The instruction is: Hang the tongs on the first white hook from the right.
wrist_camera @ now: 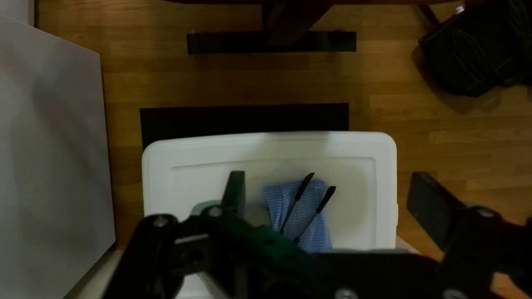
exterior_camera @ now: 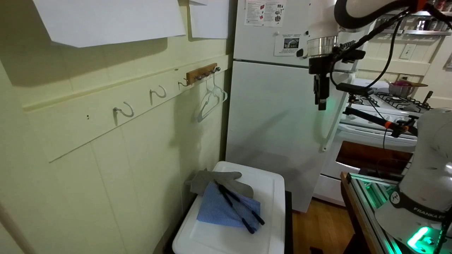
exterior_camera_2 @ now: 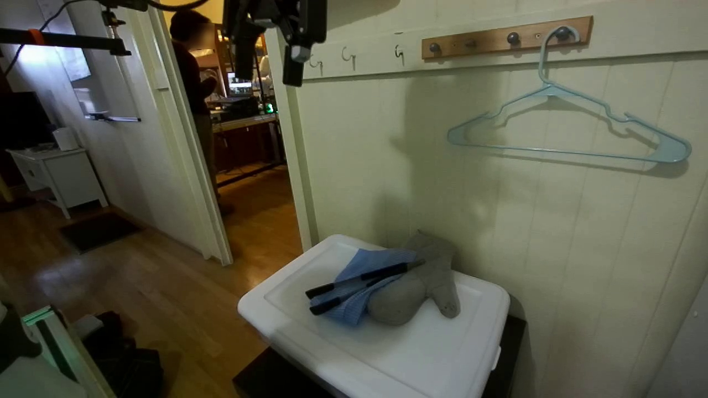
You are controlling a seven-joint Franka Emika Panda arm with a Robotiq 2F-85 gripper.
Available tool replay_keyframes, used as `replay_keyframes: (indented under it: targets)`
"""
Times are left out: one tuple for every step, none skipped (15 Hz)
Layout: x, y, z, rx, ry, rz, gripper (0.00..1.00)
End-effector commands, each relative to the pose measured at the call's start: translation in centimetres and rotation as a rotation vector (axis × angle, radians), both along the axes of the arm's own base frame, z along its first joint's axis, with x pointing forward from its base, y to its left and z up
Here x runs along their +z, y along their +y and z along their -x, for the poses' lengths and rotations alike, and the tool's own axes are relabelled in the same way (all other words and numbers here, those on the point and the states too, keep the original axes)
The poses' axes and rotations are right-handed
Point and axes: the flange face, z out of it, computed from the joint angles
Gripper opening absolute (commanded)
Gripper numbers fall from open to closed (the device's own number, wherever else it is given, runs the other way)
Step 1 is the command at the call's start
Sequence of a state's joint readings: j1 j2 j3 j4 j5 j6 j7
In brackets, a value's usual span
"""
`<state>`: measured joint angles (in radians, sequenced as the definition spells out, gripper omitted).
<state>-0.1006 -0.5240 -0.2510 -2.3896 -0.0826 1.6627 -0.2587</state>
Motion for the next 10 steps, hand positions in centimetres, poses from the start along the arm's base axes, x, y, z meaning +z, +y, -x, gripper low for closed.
replay_keyframes:
  targets:
    - [-5.7,0.2,-2.6,-0.036,-0.03,-0.023,1.0]
    - [-7.2,0.3,-3.2,-0.039,-0.05,-0.032,1.0]
    - [-8.7,0.4,-3.8,-0.045,-0.07,-0.047,1.0]
    - [-10.1,0.6,-4.3,-0.051,-0.089,-0.066,1.0]
    - [-11.5,0.8,-4.8,-0.058,-0.111,-0.079,1.0]
    - [-12.8,0.9,-5.3,-0.065,-0.134,-0.091,1.0]
    - [-14.0,1.1,-5.8,-0.071,-0.157,-0.1,1.0]
    - [-15.4,1.2,-6.2,-0.073,-0.176,-0.111,1.0]
    - [-16.5,1.3,-6.6,-0.073,-0.2,-0.113,1.0]
    - [-17.8,1.4,-7.0,-0.071,-0.22,-0.117,1.0]
